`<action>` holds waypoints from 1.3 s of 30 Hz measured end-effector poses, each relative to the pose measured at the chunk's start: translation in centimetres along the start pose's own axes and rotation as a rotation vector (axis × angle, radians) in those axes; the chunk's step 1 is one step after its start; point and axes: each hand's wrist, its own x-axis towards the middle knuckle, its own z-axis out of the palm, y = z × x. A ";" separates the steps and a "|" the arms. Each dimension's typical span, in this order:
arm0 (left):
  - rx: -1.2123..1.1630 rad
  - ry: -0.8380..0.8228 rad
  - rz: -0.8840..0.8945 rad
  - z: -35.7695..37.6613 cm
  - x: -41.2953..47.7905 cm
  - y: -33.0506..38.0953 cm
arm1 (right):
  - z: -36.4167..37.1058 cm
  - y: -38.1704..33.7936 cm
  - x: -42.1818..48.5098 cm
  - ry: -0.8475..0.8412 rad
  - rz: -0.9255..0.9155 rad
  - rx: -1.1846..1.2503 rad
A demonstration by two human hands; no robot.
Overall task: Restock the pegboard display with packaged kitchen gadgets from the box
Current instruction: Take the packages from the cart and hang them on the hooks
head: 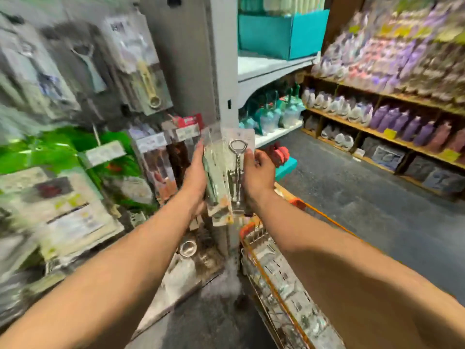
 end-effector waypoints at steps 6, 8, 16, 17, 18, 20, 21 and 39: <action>-0.152 0.098 0.236 -6.4 -6.9 10.4 | 8.7 -9.4 -4.9 -0.186 -0.064 0.069; -0.165 0.108 0.280 -8.0 -7.7 12.3 | 10.8 -11.2 -5.8 -0.220 -0.121 0.072; -0.221 0.237 0.413 -19.2 -13.7 19.2 | 21.0 -17.8 -14.1 -0.416 -0.158 0.087; -0.224 0.233 0.427 -20.3 -14.4 19.9 | 22.2 -18.3 -14.8 -0.421 -0.172 0.088; -0.227 0.221 0.430 -21.0 -14.5 20.1 | 22.7 -18.5 -15.2 -0.422 -0.176 0.083; -0.230 0.246 0.445 -23.4 -15.2 21.0 | 24.8 -19.4 -16.7 -0.442 -0.181 0.082; -0.233 0.259 0.446 -24.0 -15.3 21.2 | 25.4 -19.5 -17.1 -0.444 -0.176 0.077; -0.340 0.406 0.561 -31.3 -16.0 25.6 | 35.1 -22.2 -19.7 -0.563 -0.249 0.055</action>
